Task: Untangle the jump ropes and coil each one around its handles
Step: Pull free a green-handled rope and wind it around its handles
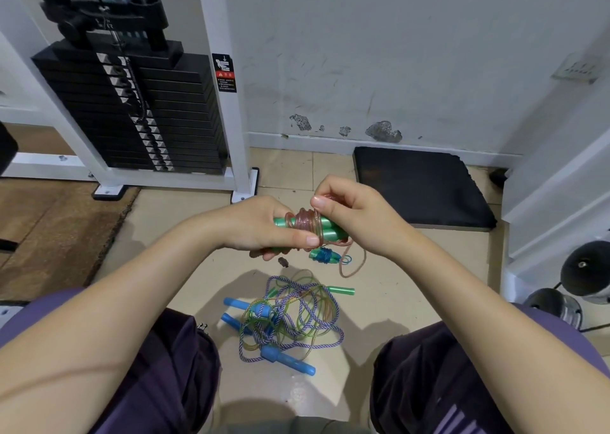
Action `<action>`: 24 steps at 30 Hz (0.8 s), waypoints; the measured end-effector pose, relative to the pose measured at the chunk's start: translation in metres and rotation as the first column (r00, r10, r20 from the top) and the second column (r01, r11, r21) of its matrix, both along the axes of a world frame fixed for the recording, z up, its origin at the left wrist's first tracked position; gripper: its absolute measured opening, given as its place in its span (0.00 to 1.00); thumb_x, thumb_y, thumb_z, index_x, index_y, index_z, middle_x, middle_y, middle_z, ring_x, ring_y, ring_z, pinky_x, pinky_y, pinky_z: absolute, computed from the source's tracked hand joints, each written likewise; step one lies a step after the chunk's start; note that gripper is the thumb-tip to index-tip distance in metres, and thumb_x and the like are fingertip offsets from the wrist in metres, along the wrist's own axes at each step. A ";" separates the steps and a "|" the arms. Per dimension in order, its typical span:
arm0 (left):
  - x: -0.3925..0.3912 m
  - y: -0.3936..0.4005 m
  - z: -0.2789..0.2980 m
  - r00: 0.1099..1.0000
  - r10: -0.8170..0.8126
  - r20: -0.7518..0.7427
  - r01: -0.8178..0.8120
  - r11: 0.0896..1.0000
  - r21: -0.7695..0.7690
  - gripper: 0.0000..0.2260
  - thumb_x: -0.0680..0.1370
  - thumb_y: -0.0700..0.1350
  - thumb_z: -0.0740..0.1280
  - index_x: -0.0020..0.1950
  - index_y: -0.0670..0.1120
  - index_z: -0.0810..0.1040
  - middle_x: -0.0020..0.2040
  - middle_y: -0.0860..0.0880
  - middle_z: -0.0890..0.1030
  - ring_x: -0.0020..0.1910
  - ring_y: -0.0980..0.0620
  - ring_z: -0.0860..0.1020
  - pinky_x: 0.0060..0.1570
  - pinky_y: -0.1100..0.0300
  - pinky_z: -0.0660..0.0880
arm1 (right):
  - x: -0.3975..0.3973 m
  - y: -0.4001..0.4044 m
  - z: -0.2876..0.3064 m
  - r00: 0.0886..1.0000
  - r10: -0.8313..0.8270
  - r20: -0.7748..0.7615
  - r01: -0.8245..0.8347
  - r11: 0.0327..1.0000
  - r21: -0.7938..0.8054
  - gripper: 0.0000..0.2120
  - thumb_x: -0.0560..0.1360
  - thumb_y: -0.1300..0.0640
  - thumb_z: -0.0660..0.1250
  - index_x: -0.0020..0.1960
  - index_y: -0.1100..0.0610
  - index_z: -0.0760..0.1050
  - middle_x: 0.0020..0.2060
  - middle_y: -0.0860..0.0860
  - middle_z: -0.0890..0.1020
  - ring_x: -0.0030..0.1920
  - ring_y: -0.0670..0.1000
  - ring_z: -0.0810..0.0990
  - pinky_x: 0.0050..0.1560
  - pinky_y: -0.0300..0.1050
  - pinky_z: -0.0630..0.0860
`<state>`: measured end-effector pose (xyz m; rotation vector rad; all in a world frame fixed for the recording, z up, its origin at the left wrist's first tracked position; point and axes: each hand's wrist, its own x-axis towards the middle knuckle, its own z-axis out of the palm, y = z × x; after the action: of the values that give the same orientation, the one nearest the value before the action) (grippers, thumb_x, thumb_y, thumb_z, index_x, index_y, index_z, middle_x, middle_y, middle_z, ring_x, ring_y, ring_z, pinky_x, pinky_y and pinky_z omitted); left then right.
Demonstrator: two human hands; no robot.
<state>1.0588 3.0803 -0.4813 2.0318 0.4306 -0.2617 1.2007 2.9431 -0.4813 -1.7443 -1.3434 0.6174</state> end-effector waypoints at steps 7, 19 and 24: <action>0.000 0.000 -0.006 0.998 0.056 0.033 -0.050 0.986 -0.160 0.20 0.69 0.59 0.71 0.51 0.44 0.80 0.42 0.43 0.85 0.33 0.46 0.81 0.27 0.61 0.69 | -0.003 0.003 -0.002 0.994 -0.046 -0.102 0.053 0.996 0.066 0.06 0.79 0.59 0.66 0.43 0.57 0.75 0.33 0.48 0.74 0.32 0.41 0.70 0.32 0.33 0.68; -0.005 0.000 -0.006 0.975 0.067 0.214 -0.037 0.990 -0.138 0.08 0.73 0.41 0.75 0.50 0.43 0.81 0.37 0.51 0.82 0.33 0.52 0.78 0.27 0.64 0.70 | 0.004 0.002 -0.005 0.948 0.002 -0.318 0.013 0.999 0.043 0.11 0.72 0.54 0.73 0.45 0.57 0.72 0.38 0.56 0.72 0.40 0.53 0.70 0.42 0.49 0.67; -0.004 0.001 -0.008 0.959 0.123 0.255 -0.072 0.977 -0.202 0.12 0.70 0.45 0.78 0.50 0.46 0.81 0.39 0.48 0.82 0.33 0.52 0.78 0.28 0.61 0.70 | 0.004 0.001 -0.004 0.939 -0.058 -0.339 0.059 0.998 -0.008 0.09 0.74 0.48 0.71 0.44 0.54 0.79 0.36 0.51 0.79 0.35 0.47 0.76 0.35 0.40 0.72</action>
<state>1.0553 3.0815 -0.4897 1.8194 0.3229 0.0323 1.2045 2.9444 -0.4855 -1.5822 -1.0473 0.8396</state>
